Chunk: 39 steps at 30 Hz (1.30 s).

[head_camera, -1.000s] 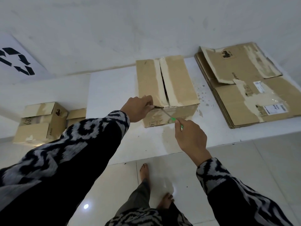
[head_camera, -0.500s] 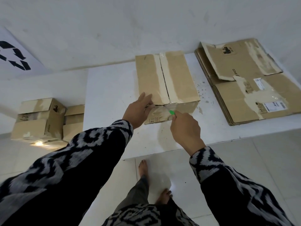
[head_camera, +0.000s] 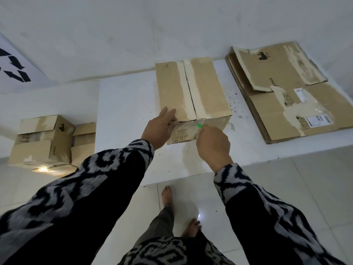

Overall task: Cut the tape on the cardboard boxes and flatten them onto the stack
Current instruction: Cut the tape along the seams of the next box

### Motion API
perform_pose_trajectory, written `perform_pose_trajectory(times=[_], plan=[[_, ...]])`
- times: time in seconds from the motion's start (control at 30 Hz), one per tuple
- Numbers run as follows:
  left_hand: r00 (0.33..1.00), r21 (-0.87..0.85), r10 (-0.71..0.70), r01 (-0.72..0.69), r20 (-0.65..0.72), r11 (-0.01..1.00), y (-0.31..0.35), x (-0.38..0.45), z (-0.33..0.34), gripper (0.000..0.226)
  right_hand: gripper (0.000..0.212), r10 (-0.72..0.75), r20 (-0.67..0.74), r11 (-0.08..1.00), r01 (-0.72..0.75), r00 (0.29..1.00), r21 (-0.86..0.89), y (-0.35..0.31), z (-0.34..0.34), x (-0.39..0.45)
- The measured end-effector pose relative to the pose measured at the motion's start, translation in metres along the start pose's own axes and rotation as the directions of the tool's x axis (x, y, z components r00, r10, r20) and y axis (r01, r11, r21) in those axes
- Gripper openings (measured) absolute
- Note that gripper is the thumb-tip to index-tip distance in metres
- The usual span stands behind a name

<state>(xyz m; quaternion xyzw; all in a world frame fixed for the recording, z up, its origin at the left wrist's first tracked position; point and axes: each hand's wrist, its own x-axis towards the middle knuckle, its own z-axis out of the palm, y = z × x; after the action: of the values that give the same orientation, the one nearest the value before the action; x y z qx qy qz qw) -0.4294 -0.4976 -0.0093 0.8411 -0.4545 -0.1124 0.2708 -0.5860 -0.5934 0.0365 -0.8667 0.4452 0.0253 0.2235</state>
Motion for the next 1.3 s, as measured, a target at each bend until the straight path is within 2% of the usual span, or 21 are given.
perform_pose_trajectory(times=[0.37,0.53,0.6,0.67,0.73,0.77,0.9,1.1,1.3], plan=[[1.000,-0.012,-0.003,0.003,-0.009,1.000,-0.004,0.000,0.002,0.039,0.029,-0.005,-0.060,1.000,0.004,0.998,-0.028,0.020,-0.002,-0.007],[1.000,-0.011,-0.007,0.007,-0.006,1.000,-0.003,-0.001,0.002,0.040,0.036,-0.026,-0.103,0.999,0.029,0.994,0.032,0.027,-0.004,-0.021],[1.000,-0.001,0.004,-0.004,-0.003,1.000,-0.003,0.000,0.001,0.039,0.037,0.011,-0.075,0.991,-0.001,0.997,0.134,0.036,-0.003,-0.029],[1.000,0.001,0.005,-0.005,-0.006,1.000,-0.004,0.000,0.001,0.036,0.037,0.096,0.033,0.905,-0.101,0.995,0.413,0.045,-0.001,-0.033],[1.000,-0.003,0.000,0.000,-0.007,1.000,-0.004,0.000,0.002,0.033,0.036,0.195,0.149,0.698,-0.244,0.969,0.673,0.048,0.002,-0.032],[1.000,-0.006,0.000,0.000,-0.010,1.000,-0.004,0.000,0.002,0.031,0.037,0.220,0.178,0.632,-0.280,0.959,0.722,0.049,0.003,-0.032],[1.000,0.000,0.006,-0.006,-0.007,1.000,-0.004,0.000,0.001,0.034,0.036,0.260,0.261,0.485,-0.359,0.930,0.797,0.048,0.005,-0.035],[1.000,0.002,0.001,-0.001,-0.010,1.000,-0.001,0.000,0.000,0.039,0.037,0.274,0.292,0.416,-0.386,0.916,0.823,0.045,0.003,-0.031],[1.000,-0.023,-0.019,0.019,0.000,1.000,-0.001,0.001,0.001,0.041,0.037,0.272,0.258,0.445,-0.359,0.927,0.820,0.044,0.001,-0.027]])
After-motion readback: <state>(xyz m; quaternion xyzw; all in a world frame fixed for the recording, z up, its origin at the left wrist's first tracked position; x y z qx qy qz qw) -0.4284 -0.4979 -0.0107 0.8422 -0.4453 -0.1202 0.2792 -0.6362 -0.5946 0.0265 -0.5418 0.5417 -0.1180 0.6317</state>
